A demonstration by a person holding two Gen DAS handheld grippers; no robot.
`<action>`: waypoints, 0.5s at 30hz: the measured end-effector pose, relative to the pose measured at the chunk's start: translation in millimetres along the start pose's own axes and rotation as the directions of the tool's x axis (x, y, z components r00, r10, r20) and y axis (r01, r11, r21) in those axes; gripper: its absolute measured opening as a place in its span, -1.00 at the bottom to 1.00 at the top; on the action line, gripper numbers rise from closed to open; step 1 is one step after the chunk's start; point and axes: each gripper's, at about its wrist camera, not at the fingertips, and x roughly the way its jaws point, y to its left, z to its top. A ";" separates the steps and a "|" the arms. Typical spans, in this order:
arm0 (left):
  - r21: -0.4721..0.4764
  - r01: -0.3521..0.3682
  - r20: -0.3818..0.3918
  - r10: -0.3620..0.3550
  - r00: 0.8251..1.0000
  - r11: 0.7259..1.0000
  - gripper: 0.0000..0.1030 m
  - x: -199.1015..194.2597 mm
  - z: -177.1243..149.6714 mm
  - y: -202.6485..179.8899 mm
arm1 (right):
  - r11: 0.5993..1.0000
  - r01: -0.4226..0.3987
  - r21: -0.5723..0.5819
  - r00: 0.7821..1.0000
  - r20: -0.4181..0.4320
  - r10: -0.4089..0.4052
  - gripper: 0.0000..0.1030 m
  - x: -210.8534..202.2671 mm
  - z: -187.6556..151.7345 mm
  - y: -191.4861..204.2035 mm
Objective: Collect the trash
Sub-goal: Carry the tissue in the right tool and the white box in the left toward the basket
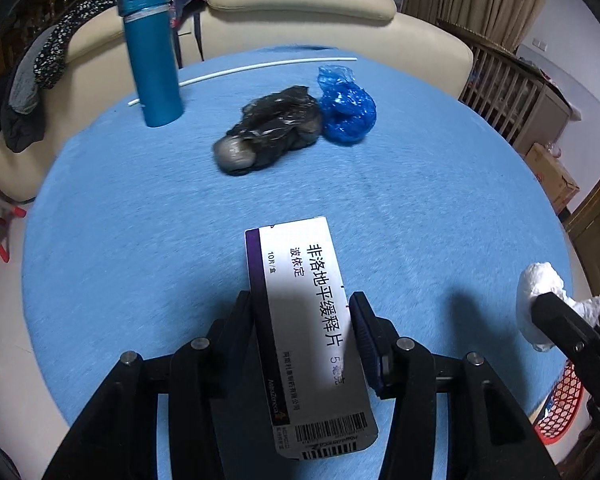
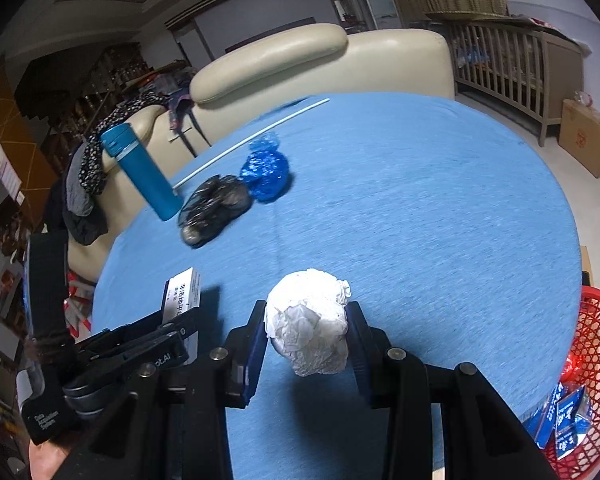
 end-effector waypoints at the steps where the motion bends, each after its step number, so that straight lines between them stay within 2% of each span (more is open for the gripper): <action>1: 0.001 0.001 0.003 -0.001 1.000 1.000 -0.02 -2.2 -0.6 1.1 | 1.000 -0.002 -0.002 1.000 0.000 0.002 -0.22 -1.4 -2.3 2.5; 15: 0.052 0.014 0.064 -0.017 0.998 0.999 -0.02 -38.5 -28.1 -6.4 | 1.000 -0.010 0.013 1.000 0.025 0.010 -0.21 -24.6 -24.0 2.3</action>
